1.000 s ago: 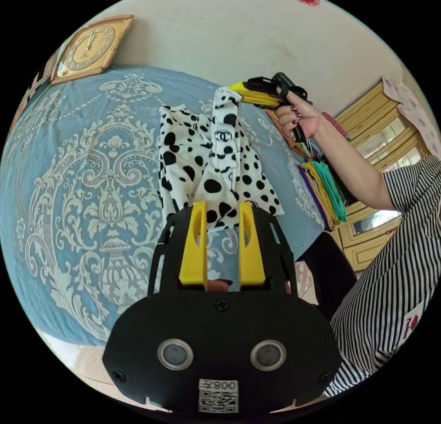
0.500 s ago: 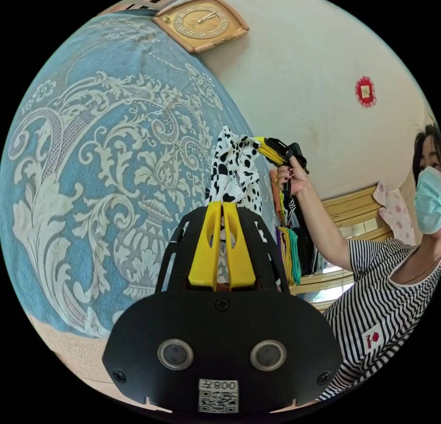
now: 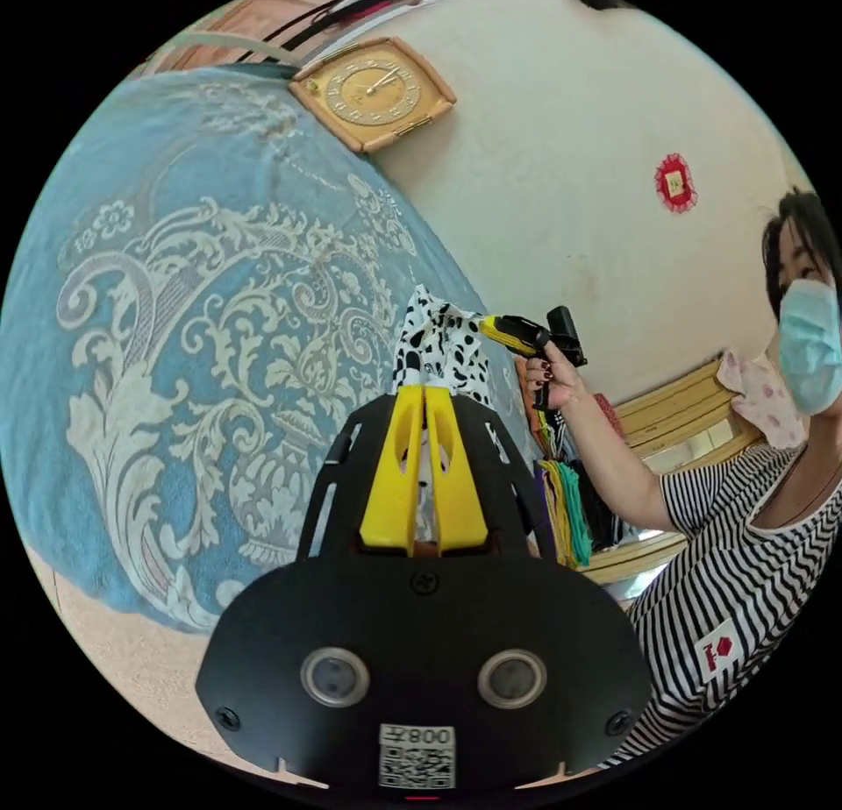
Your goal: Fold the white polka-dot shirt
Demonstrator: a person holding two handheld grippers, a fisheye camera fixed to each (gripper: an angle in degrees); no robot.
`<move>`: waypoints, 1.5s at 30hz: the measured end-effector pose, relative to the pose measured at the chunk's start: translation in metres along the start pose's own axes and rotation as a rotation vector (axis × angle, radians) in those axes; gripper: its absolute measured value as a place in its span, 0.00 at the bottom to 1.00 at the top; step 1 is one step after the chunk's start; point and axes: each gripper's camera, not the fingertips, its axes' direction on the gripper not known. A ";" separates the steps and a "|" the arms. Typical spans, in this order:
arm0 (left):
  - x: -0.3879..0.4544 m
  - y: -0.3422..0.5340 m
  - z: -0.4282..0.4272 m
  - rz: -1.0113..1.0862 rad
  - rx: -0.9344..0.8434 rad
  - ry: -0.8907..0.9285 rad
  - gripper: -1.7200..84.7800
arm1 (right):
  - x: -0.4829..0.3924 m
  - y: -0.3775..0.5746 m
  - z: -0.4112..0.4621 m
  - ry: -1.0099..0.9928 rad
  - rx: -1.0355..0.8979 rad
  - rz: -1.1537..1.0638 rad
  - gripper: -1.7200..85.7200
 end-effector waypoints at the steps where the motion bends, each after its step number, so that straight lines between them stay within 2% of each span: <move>1: 0.009 -0.003 0.003 0.042 -0.014 0.001 0.02 | -0.006 -0.002 -0.005 0.008 0.011 -0.003 0.02; 4: 0.051 -0.015 0.040 0.235 -0.178 0.026 0.02 | -0.023 0.002 -0.016 0.043 0.007 -0.032 0.02; 6: 0.071 -0.020 0.079 0.308 -0.325 -0.072 0.02 | -0.035 0.009 -0.019 0.121 -0.027 -0.048 0.02; 9: 0.078 -0.030 0.108 0.303 -0.407 -0.189 0.02 | -0.058 0.018 -0.010 0.306 -0.125 -0.091 0.02; 13: 0.076 -0.044 0.096 0.241 -0.295 -0.201 0.02 | -0.097 0.013 0.015 0.358 -0.253 -0.190 0.02; 19: 0.061 -0.056 0.061 0.102 -0.121 -0.261 0.02 | -0.157 -0.022 0.018 0.302 -0.182 -0.290 0.02; 23: 0.076 -0.052 0.047 0.121 -0.044 -0.197 0.02 | -0.199 -0.034 0.013 0.283 -0.149 -0.345 0.02; 25: 0.091 -0.049 0.051 0.174 -0.047 -0.122 0.02 | -0.216 -0.027 0.005 0.273 -0.113 -0.376 0.02; 27: 0.105 -0.047 0.071 0.224 -0.154 -0.080 0.02 | -0.227 -0.015 -0.003 0.287 -0.086 -0.379 0.02; 30: 0.110 -0.047 0.092 0.213 -0.248 -0.184 0.02 | -0.236 0.013 -0.012 0.336 -0.050 -0.370 0.02; 32: 0.106 -0.048 0.093 0.185 -0.226 -0.259 0.02 | -0.238 0.027 -0.003 0.381 -0.067 -0.354 0.02; 37: 0.095 -0.044 0.086 0.088 -0.177 -0.218 0.02 | -0.238 0.025 0.040 0.464 -0.147 -0.360 0.02; 40: 0.096 -0.043 0.085 0.050 -0.169 -0.177 0.02 | -0.241 0.034 0.041 0.402 -0.128 -0.339 0.02; 43: 0.110 -0.043 0.077 0.079 -0.146 -0.152 0.02 | -0.255 0.058 0.037 0.441 -0.107 -0.355 0.02; 45: 0.118 -0.041 0.079 0.088 -0.171 -0.207 0.02 | -0.266 0.074 0.035 0.491 -0.076 -0.376 0.02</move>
